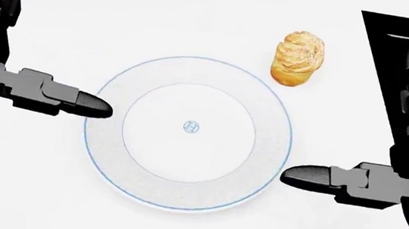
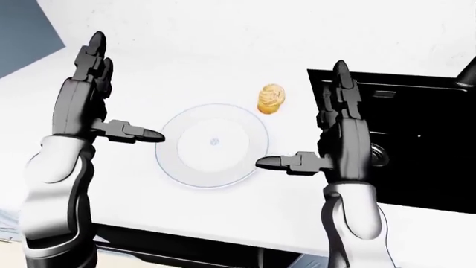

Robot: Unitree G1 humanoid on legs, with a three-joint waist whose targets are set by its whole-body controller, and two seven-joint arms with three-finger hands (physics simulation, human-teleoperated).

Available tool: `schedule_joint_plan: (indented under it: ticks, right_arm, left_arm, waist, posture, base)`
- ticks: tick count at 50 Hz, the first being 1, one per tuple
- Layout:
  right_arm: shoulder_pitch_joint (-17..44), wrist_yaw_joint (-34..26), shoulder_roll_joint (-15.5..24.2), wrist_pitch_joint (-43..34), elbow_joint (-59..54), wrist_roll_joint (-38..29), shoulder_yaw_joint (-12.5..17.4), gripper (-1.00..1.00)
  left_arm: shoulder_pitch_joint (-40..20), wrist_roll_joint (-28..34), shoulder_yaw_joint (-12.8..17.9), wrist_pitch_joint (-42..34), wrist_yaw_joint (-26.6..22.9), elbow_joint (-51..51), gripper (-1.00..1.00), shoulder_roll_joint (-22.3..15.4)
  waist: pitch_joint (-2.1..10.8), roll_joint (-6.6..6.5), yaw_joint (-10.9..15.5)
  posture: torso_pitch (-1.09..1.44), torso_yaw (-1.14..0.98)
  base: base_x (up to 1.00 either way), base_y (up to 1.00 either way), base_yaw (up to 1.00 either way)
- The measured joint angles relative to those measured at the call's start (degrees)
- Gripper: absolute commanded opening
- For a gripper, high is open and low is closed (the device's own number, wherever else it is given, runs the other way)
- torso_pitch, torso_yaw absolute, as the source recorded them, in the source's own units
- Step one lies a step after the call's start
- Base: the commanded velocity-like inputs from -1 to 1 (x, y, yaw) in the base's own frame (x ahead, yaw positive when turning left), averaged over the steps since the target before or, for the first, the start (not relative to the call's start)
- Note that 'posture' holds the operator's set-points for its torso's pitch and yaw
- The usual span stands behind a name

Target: Place the pastries on the plates.

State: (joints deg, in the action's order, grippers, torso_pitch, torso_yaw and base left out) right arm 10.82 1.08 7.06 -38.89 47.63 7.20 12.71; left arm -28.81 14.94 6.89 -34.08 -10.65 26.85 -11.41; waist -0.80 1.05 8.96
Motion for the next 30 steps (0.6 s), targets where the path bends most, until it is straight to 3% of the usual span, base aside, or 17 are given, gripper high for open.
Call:
schedule_joint_plan:
  ticks: [10,20,30]
  right_arm:
    - [4.04,1.83,2.25,-7.29,4.49,2.24,1.64,1.00]
    - [12.25,4.02,6.44,-19.71,9.62,5.84,4.79,1.00]
    - [20.64,7.20,9.97,-29.38,9.47,11.28,6.08,1.00]
  left_arm:
    - [0.39,-0.30,0.21,-0.42,0.11,-0.30,1.00,-0.07]
    - [1.62,-1.14,0.49,0.29,0.94,-0.62,1.00,0.15]
    - [0.43,-1.41,0.66,0.18,1.18,-1.26,1.00,-0.29]
  waist:
    - [0.12,0.45,0.53]
    - [-0.17,0.70,1.20]
    - [-1.05,0.23,1.52]
  posture:
    - [0.00,0.18]
    - [0.00,0.18]
    - [0.00,0.18]
  base:
    - [0.00,0.00,0.00]
    - [0.00,0.00,0.00]
    - [0.00,0.00,0.00]
